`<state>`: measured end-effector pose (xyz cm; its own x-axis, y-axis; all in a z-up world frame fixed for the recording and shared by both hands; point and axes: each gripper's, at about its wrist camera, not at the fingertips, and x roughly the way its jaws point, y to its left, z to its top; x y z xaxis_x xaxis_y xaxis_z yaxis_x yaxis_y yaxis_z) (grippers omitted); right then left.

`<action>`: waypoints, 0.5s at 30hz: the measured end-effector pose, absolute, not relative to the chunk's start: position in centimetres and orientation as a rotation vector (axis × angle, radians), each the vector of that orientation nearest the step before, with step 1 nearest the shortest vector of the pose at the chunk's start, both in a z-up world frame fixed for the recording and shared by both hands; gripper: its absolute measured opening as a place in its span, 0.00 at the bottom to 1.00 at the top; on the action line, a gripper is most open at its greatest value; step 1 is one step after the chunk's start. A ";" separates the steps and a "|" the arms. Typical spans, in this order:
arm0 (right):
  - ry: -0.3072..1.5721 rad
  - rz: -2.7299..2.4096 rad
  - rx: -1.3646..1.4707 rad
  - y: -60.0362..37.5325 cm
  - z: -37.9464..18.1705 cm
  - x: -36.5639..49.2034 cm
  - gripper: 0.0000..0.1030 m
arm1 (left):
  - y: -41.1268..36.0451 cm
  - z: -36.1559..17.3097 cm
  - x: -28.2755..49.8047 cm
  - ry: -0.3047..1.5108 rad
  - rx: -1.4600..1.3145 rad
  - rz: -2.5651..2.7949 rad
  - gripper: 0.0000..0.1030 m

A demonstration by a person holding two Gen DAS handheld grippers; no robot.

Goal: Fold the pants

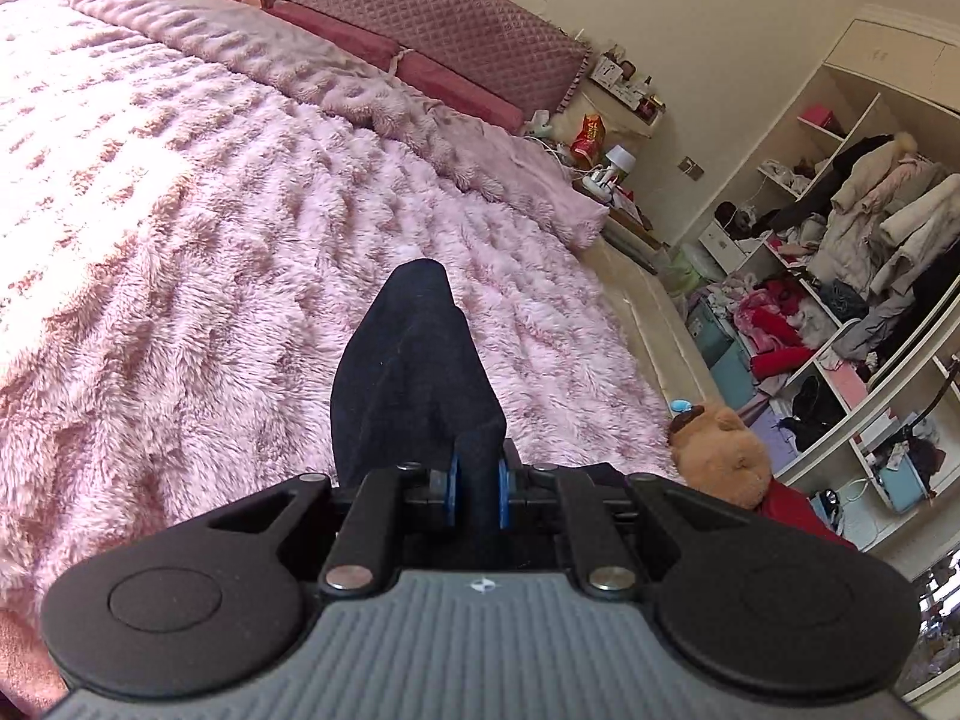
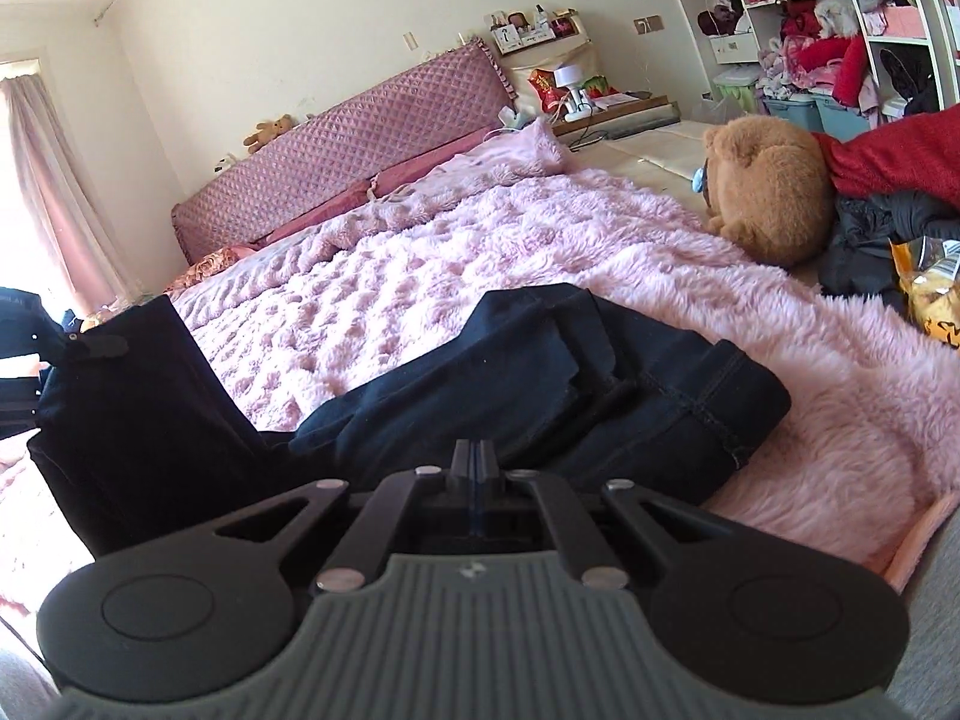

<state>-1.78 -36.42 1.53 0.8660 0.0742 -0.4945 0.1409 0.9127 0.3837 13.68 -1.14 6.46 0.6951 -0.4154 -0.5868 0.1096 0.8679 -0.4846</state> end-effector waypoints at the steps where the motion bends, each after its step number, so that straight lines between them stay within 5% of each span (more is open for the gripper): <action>1: 0.526 -0.030 0.438 -36.5 1.5 -1.8 0.00 | -1.7 6.9 13.5 0.750 -0.420 -0.305 0.12; 15: 0.318 -0.135 0.544 -41.3 4.8 -5.3 0.00 | -15.9 8.7 13.7 0.757 -0.230 -0.367 0.12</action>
<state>-5.29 -41.26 4.81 0.9423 -0.0417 -0.3321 0.2091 0.8482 0.4866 13.68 -15.87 8.67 0.6680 -0.4037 -0.6252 0.2400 0.9121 -0.3325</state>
